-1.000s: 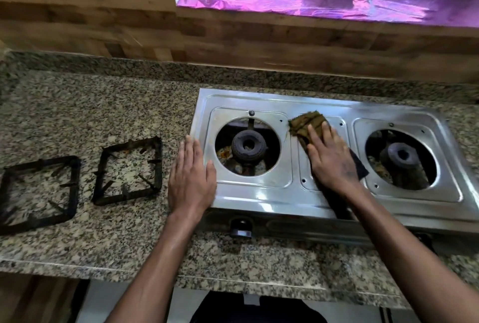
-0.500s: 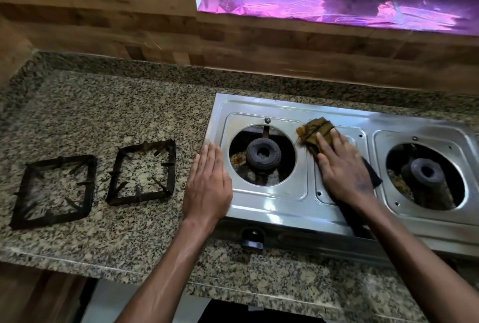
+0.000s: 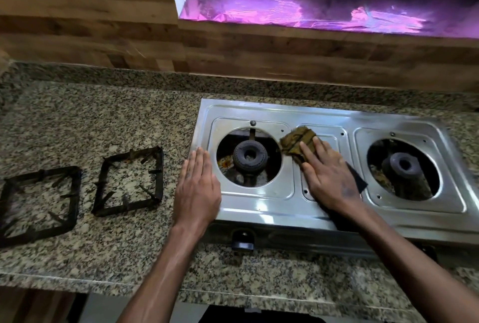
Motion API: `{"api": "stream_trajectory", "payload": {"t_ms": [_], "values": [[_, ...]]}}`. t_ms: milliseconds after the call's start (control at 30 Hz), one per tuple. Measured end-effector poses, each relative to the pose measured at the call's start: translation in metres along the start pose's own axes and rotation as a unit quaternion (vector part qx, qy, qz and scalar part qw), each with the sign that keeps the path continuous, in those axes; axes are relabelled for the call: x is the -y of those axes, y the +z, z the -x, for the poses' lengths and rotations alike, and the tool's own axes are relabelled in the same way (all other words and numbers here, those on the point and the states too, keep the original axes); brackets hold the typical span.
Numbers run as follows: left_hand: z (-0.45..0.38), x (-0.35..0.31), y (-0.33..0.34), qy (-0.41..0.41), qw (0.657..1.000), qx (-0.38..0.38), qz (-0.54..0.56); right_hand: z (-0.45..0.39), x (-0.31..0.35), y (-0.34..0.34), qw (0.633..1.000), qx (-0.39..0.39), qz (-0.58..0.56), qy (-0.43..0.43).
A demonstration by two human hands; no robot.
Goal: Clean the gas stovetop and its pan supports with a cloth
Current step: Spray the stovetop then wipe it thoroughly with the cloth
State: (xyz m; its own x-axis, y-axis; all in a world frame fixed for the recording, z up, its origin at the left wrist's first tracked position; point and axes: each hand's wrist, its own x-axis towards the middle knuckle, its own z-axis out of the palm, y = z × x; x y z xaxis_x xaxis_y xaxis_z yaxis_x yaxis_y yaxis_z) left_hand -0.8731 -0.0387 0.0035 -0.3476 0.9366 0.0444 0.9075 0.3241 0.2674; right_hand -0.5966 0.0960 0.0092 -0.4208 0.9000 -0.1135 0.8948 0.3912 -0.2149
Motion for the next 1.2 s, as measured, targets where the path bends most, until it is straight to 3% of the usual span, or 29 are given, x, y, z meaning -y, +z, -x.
{"api": "stream_trajectory", "payload": {"t_ms": [200, 333, 400, 500, 633, 767, 867, 1033, 1200], "values": [[0.001, -0.005, -0.003, -0.014, 1.0, 0.015, 0.01, -0.056, 0.011, 0.001, 0.995, -0.035, -0.01, 0.098], [0.003, -0.011, -0.001, 0.0, 1.0, 0.009, 0.018, -0.004, 0.023, 0.006, 1.0, -0.011, -0.005, -0.011], [0.003, -0.01, 0.0, -0.002, 1.0, 0.002, 0.017, 0.021, 0.008, 0.004, 1.0, 0.002, -0.011, -0.026], [0.003, -0.013, 0.001, 0.0, 0.999, 0.0, 0.048, 0.006, -0.02, -0.003, 0.999, -0.015, -0.01, 0.037], [0.007, -0.051, 0.0, 0.057, 0.992, -0.009, 0.111, -0.029, -0.006, 0.001, 0.994, -0.039, -0.004, 0.099], [0.011, -0.105, 0.011, 0.161, 0.981, -0.019, 0.11, 0.004, -0.006, 0.001, 1.0, -0.019, -0.003, 0.016], [0.01, -0.132, 0.03, 0.202, 0.974, 0.012, 0.097, 0.02, -0.022, -0.006, 1.0, -0.009, -0.007, 0.003], [0.009, -0.146, 0.049, 0.229, 0.971, 0.041, 0.055, -0.022, -0.024, -0.007, 1.0, -0.025, 0.0, 0.017], [0.011, -0.145, 0.043, 0.23, 0.971, 0.02, 0.057, -0.073, -0.055, -0.022, 1.0, -0.026, 0.01, -0.009]]}}
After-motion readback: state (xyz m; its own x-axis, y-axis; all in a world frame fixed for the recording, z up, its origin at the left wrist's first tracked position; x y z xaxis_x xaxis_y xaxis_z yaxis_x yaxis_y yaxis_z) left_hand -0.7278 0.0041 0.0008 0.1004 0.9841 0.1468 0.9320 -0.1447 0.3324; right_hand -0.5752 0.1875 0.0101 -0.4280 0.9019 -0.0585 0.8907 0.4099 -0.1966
